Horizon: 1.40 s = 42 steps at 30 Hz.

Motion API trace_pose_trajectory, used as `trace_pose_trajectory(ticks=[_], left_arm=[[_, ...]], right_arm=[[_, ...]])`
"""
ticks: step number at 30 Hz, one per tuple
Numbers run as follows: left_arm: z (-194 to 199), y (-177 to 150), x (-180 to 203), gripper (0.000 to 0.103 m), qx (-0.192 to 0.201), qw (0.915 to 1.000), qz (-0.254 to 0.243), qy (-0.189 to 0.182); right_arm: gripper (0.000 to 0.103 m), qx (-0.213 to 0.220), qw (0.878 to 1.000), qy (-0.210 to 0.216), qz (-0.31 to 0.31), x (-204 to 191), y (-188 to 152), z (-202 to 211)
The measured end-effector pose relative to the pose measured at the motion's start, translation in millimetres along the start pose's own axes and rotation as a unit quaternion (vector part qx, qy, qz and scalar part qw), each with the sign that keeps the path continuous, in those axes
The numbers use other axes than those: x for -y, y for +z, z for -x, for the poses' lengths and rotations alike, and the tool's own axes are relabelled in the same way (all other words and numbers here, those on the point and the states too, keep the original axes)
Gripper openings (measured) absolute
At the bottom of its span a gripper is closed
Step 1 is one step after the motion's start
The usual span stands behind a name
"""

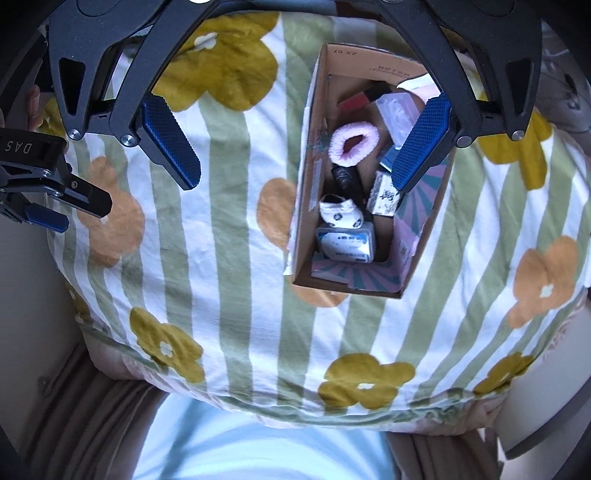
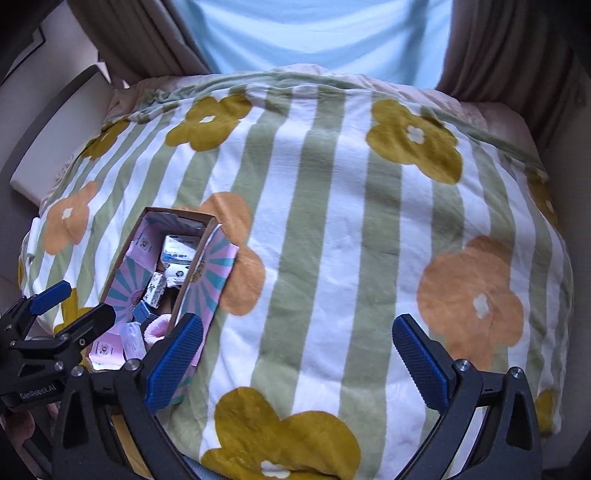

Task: Organize objects

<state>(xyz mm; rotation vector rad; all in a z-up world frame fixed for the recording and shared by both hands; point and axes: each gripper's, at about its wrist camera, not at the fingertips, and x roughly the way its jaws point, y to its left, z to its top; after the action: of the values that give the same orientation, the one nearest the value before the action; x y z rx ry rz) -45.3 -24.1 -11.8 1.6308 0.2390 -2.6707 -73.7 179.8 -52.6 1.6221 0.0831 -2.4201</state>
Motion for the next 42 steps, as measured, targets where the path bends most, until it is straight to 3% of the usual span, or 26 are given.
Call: trace_pose_trajectory(ticks=[10, 42], left_arm=[[-14.7, -7.3, 40.8, 0.103, -0.008, 0.9975, -0.062, -0.033], [-10.5, -1.3, 41.7, 0.103, 0.002, 0.9970, -0.072, -0.028]], right_arm=[[0.102, 0.004, 0.995, -0.042, -0.086, 52.7, -37.2, 7.6], [0.102, 0.018, 0.995, -0.046, -0.084, 49.0, -32.6, 12.5]])
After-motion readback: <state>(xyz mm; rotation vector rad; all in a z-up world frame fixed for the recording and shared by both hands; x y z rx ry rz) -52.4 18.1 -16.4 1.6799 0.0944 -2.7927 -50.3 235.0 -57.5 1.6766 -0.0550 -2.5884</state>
